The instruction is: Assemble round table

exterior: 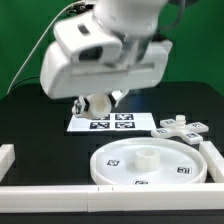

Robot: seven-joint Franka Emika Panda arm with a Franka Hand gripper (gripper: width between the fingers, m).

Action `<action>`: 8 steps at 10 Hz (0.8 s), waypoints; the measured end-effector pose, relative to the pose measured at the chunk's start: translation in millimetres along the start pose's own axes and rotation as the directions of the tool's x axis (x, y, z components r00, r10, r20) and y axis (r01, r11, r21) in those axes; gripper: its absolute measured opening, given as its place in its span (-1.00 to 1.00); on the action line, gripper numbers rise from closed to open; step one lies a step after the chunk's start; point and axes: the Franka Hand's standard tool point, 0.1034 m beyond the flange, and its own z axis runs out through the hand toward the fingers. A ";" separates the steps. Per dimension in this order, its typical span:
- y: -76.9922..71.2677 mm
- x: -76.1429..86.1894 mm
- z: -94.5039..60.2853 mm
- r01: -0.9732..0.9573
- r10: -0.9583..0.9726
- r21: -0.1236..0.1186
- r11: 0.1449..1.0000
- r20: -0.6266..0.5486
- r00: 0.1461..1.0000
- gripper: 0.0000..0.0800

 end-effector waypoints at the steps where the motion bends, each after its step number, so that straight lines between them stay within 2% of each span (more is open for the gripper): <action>1: 2.0 -1.8 2.9 0.000 0.000 -0.009 1.000 -0.050 0.999 0.02; 3: 6.9 1.6 0.3 -0.012 0.005 -0.032 0.999 -0.198 0.980 0.02; 4: -4.1 4.3 -2.3 -0.065 0.065 0.007 0.998 -0.234 0.970 0.02; 5: -19.4 12.6 -18.0 -0.112 0.134 0.090 0.990 -0.287 0.949 0.02; 6: -28.8 20.2 -37.1 -0.168 0.227 0.192 0.967 -0.350 0.909 0.02; 7: -34.5 25.7 -52.0 -0.203 0.285 0.232 0.951 -0.413 0.865 0.02; 8: -36.6 27.1 -61.7 -0.224 0.323 0.259 0.939 -0.452 0.831 0.02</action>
Offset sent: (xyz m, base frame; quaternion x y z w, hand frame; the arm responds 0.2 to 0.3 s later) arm -0.0082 0.0528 -0.0015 0.0811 0.1643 0.1246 0.9751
